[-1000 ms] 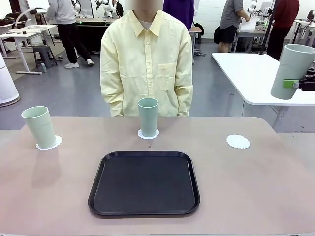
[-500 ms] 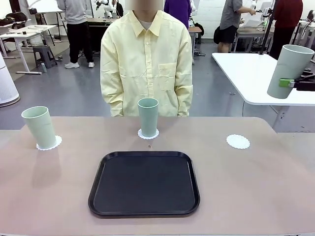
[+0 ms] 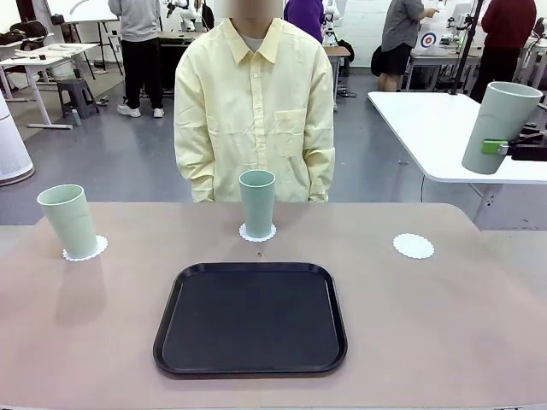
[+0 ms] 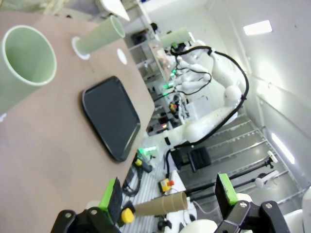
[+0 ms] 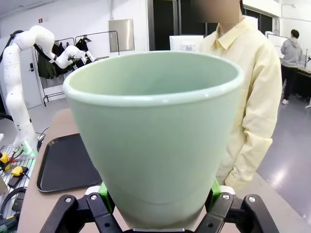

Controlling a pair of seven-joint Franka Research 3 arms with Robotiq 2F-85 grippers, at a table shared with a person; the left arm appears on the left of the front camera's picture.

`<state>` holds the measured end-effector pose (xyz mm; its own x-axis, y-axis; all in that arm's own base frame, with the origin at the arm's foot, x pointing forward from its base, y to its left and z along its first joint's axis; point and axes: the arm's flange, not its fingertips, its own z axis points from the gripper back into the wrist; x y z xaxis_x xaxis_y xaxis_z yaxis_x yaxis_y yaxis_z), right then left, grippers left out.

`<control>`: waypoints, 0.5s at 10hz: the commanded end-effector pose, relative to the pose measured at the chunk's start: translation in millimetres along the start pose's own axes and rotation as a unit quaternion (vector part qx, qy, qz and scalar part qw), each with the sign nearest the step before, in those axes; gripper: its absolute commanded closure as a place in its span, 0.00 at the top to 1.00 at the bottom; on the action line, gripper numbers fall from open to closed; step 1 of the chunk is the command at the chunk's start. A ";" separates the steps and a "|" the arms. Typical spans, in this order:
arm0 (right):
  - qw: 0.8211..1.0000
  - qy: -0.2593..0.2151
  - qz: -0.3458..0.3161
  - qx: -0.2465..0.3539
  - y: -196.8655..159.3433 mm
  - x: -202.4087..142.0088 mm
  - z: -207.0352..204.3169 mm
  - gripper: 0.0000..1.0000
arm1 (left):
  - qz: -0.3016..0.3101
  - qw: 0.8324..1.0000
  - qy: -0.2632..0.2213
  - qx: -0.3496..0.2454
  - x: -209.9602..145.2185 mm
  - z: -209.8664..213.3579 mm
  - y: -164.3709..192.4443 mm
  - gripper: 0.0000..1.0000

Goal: Place coasters on the table and set cups on them.
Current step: Take one Reusable plastic cup from the Flat Tray and place it on a coaster set by the human.

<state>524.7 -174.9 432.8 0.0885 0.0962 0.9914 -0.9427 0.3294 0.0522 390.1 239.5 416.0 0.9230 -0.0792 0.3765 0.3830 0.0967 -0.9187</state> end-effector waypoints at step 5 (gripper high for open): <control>0.996 0.049 -0.038 0.061 -52.6 -91.5 -51.0 0.82 | 0.000 1.000 0.001 -0.003 -0.4 1.3 -2.3 1.00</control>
<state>575.5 -154.2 331.6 0.1910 0.1206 0.9742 -0.9551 0.2518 0.1561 390.2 239.5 416.0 0.9230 -0.0793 0.3766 0.3831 0.0967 -0.9186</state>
